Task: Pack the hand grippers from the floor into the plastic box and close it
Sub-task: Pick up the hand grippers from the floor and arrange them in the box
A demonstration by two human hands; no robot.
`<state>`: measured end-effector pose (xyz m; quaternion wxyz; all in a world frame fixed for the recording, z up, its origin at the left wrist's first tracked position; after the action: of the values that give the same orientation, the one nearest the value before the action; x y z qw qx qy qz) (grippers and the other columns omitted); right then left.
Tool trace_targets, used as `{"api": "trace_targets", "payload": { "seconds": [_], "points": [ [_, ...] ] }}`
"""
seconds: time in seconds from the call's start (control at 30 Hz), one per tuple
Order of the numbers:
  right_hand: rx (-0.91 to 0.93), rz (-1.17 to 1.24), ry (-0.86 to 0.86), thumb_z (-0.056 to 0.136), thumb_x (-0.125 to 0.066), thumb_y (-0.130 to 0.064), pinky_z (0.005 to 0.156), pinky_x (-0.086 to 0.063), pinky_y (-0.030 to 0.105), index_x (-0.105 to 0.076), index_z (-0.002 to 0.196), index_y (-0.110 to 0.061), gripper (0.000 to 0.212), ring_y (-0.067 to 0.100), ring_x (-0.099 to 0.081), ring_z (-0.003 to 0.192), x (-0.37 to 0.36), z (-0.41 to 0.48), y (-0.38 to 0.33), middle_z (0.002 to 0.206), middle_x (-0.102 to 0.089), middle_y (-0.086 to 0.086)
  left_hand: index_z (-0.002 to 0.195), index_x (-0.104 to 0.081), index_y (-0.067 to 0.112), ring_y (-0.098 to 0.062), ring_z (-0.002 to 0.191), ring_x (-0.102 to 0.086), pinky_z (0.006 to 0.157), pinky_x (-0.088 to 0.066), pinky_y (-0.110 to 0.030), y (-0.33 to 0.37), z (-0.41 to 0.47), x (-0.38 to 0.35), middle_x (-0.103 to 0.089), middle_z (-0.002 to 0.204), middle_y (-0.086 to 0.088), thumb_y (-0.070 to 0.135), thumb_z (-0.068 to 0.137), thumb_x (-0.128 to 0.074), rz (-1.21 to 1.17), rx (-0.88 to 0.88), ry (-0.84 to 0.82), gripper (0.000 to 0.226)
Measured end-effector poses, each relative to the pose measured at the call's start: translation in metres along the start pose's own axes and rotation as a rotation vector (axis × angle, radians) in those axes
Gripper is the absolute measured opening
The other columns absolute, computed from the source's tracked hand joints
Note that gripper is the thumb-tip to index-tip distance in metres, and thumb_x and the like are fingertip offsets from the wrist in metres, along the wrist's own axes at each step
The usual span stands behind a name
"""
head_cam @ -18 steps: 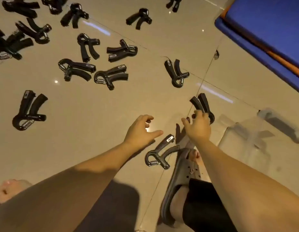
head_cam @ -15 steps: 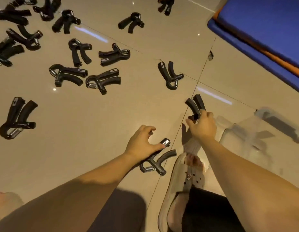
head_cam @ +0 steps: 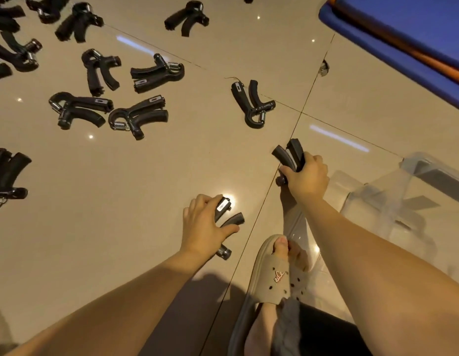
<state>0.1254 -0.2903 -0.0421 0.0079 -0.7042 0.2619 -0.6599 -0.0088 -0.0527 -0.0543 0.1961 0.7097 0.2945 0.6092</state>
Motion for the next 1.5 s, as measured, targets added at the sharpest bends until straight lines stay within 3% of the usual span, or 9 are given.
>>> {"api": "trace_targets", "payload": {
  "seconds": [0.2, 0.33, 0.57, 0.77, 1.03, 1.1, 1.2, 1.3, 1.5],
  "points": [
    [0.058, 0.038, -0.091, 0.084, -0.076, -0.040, 0.081, -0.049, 0.041, -0.065, 0.118, -0.012, 0.045, 0.030, -0.054, 0.102, -0.006, -0.032, -0.023, 0.108, -0.056, 0.009, 0.137, -0.052, 0.027, -0.023, 0.112, -0.045, 0.095, -0.030, -0.033, -0.001, -0.007, 0.012, -0.049, 0.117, 0.000, 0.037, 0.072, -0.081, 0.178, 0.130, 0.002, 0.072],
    [0.108, 0.134, -0.123, 0.084, -0.076, -0.040, 0.068, -0.041, 0.032, -0.067, 0.117, -0.015, 0.042, 0.022, -0.054, 0.085, 0.014, -0.051, -0.043, 0.103, -0.053, 0.004, 0.140, -0.050, 0.031, -0.020, 0.109, -0.052, 0.098, -0.044, -0.033, 0.000, -0.014, 0.035, -0.046, 0.117, 0.002, 0.033, 0.072, -0.085, -0.028, 0.147, -0.050, 0.076],
    [0.163, 0.291, 0.035, 0.081, -0.079, -0.042, 0.068, -0.037, 0.029, -0.066, 0.128, -0.019, 0.054, 0.015, -0.051, 0.080, 0.119, -0.065, -0.065, 0.102, -0.051, -0.002, 0.151, -0.042, 0.034, -0.001, 0.101, -0.053, 0.091, -0.041, -0.015, 0.068, -0.003, 0.111, -0.051, 0.116, 0.010, 0.036, 0.076, -0.087, -0.310, -0.085, 0.001, 0.087],
    [0.158, 0.473, 0.174, 0.080, -0.083, -0.034, 0.080, -0.042, 0.031, -0.065, 0.130, -0.017, 0.056, 0.017, -0.054, 0.091, 0.230, -0.094, -0.062, 0.108, -0.052, -0.002, 0.149, -0.043, 0.034, -0.006, 0.114, -0.054, 0.098, -0.046, -0.027, 0.160, -0.012, 0.200, -0.058, 0.125, 0.013, 0.046, 0.072, -0.086, -0.229, -0.366, 0.034, 0.089],
    [0.228, 0.442, 0.214, 0.079, -0.085, -0.033, 0.075, -0.045, 0.034, -0.067, 0.128, -0.022, 0.054, 0.021, -0.057, 0.092, 0.346, -0.132, -0.044, 0.108, -0.058, -0.001, 0.151, -0.039, 0.033, -0.011, 0.122, -0.051, 0.098, -0.044, -0.030, 0.239, -0.051, 0.272, -0.055, 0.140, 0.003, 0.044, 0.075, -0.084, -0.223, -0.570, 0.037, 0.089],
    [0.220, 0.452, 0.216, 0.078, -0.087, -0.033, 0.075, -0.051, 0.035, -0.063, 0.132, -0.020, 0.061, 0.021, -0.060, 0.096, 0.363, -0.142, -0.039, 0.111, -0.058, -0.003, 0.152, -0.039, 0.032, -0.012, 0.121, -0.052, 0.096, -0.043, -0.027, 0.246, -0.059, 0.280, -0.054, 0.140, 0.002, 0.045, 0.075, -0.084, -0.230, -0.606, 0.035, 0.090],
    [0.183, 0.456, 0.204, 0.076, -0.088, -0.032, 0.065, -0.048, 0.022, -0.058, 0.138, -0.016, 0.070, 0.016, -0.059, 0.093, 0.382, -0.150, -0.028, 0.111, -0.060, -0.003, 0.151, -0.041, 0.030, -0.007, 0.115, -0.050, 0.088, -0.039, -0.014, 0.261, -0.057, 0.290, -0.056, 0.139, 0.001, 0.045, 0.073, -0.084, -0.175, -0.685, 0.035, 0.090],
    [0.151, 0.378, 0.159, 0.077, -0.087, -0.034, 0.074, -0.055, 0.030, -0.060, 0.137, -0.018, 0.068, 0.017, -0.063, 0.093, 0.393, -0.150, -0.012, 0.113, -0.067, 0.001, 0.150, -0.042, 0.031, -0.005, 0.110, -0.050, 0.076, -0.034, -0.007, 0.280, -0.044, 0.293, -0.058, 0.136, 0.001, 0.045, 0.072, -0.084, -0.137, -0.734, -0.030, 0.090],
    [0.009, 0.260, 0.003, 0.078, -0.086, -0.030, 0.075, -0.057, 0.030, -0.068, 0.125, -0.021, 0.052, 0.012, -0.063, 0.082, 0.363, -0.136, 0.055, 0.088, -0.062, -0.012, 0.149, -0.044, 0.029, 0.002, 0.103, -0.054, 0.086, -0.041, -0.012, 0.306, -0.001, 0.250, -0.057, 0.140, 0.003, 0.046, 0.069, -0.086, -0.082, -0.727, -0.274, 0.092]
  ]
}}
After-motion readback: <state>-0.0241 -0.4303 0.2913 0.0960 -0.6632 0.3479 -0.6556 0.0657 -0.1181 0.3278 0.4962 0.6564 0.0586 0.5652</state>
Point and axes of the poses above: each hand's wrist, its own z-axis towards the middle knuckle, its own x-axis out of the back of the hand, y = z × x, the point moved 1 cm from there along z, towards the middle knuckle
